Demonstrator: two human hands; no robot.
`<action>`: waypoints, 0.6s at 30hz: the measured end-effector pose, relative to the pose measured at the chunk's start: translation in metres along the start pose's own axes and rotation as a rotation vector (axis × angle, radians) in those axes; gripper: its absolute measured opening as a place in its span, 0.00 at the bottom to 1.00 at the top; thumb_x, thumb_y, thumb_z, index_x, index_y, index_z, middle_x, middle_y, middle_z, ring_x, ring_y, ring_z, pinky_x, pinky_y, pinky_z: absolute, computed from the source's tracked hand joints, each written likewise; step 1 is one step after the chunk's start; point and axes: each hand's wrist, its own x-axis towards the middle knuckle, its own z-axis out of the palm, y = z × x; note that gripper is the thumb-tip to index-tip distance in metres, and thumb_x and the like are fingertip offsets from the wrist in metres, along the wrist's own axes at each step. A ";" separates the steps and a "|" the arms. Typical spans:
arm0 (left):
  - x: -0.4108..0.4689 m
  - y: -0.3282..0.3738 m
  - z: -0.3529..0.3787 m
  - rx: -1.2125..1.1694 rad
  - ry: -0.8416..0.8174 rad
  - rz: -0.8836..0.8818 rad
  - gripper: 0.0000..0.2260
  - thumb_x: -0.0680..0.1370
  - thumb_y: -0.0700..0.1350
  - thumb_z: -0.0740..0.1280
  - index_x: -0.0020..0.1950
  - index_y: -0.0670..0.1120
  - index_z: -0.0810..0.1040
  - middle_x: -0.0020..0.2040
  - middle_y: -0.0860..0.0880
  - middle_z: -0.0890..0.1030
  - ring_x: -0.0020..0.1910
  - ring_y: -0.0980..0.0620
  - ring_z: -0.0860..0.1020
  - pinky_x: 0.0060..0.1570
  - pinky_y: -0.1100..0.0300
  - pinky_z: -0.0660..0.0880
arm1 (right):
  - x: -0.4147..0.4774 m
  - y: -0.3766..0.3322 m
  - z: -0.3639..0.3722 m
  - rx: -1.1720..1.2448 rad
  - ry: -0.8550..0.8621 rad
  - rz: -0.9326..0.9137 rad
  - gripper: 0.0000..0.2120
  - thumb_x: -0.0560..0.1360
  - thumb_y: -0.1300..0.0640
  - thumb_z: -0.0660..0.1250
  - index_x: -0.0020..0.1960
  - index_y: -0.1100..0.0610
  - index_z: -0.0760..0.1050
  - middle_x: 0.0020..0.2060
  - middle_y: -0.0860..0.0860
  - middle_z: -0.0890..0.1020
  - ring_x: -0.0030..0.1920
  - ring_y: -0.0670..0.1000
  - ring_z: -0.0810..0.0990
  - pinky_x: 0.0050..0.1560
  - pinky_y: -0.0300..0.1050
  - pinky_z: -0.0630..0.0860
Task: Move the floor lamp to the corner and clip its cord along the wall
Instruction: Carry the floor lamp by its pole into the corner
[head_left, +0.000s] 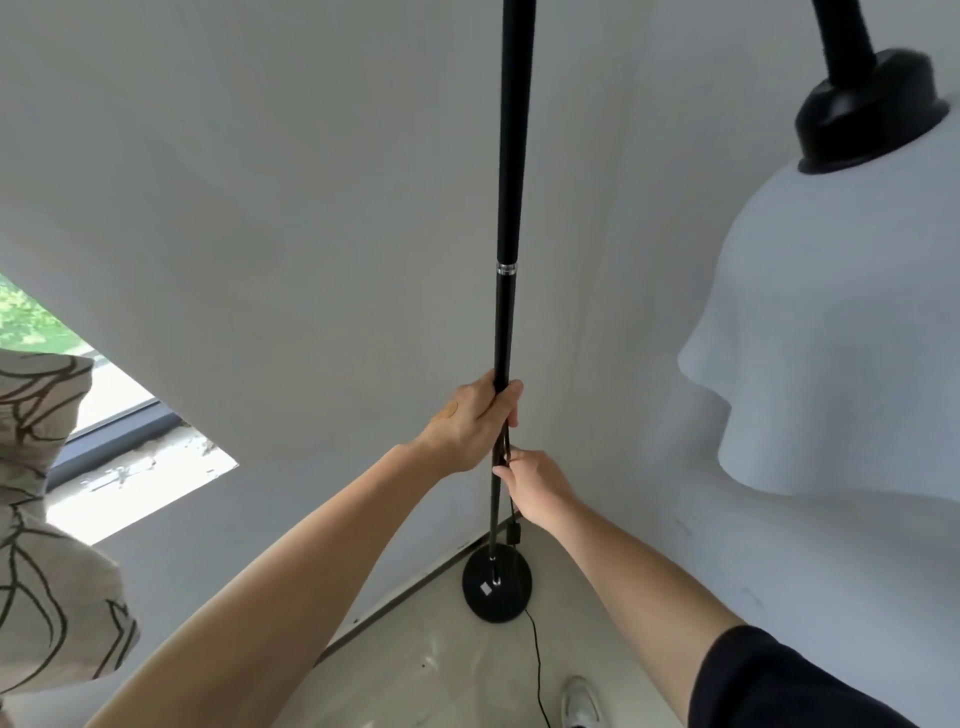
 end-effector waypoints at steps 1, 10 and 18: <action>0.000 0.001 0.001 -0.004 -0.010 0.001 0.25 0.77 0.65 0.52 0.44 0.45 0.76 0.43 0.42 0.82 0.44 0.43 0.80 0.53 0.42 0.75 | 0.000 0.001 0.001 -0.005 0.011 0.002 0.11 0.82 0.51 0.61 0.60 0.55 0.77 0.46 0.52 0.84 0.45 0.54 0.83 0.40 0.41 0.72; -0.003 -0.006 0.005 -0.019 -0.011 -0.014 0.21 0.76 0.61 0.54 0.45 0.44 0.75 0.41 0.47 0.83 0.43 0.47 0.80 0.52 0.44 0.77 | -0.005 0.007 0.015 -0.057 0.077 -0.001 0.13 0.82 0.47 0.60 0.56 0.54 0.77 0.35 0.44 0.75 0.34 0.47 0.73 0.31 0.37 0.64; -0.034 -0.016 0.025 0.053 -0.053 0.081 0.17 0.81 0.58 0.50 0.51 0.47 0.72 0.44 0.52 0.81 0.45 0.48 0.80 0.47 0.48 0.78 | -0.037 0.016 0.026 -0.044 0.111 -0.006 0.10 0.82 0.48 0.60 0.53 0.52 0.76 0.30 0.41 0.72 0.30 0.42 0.73 0.28 0.34 0.62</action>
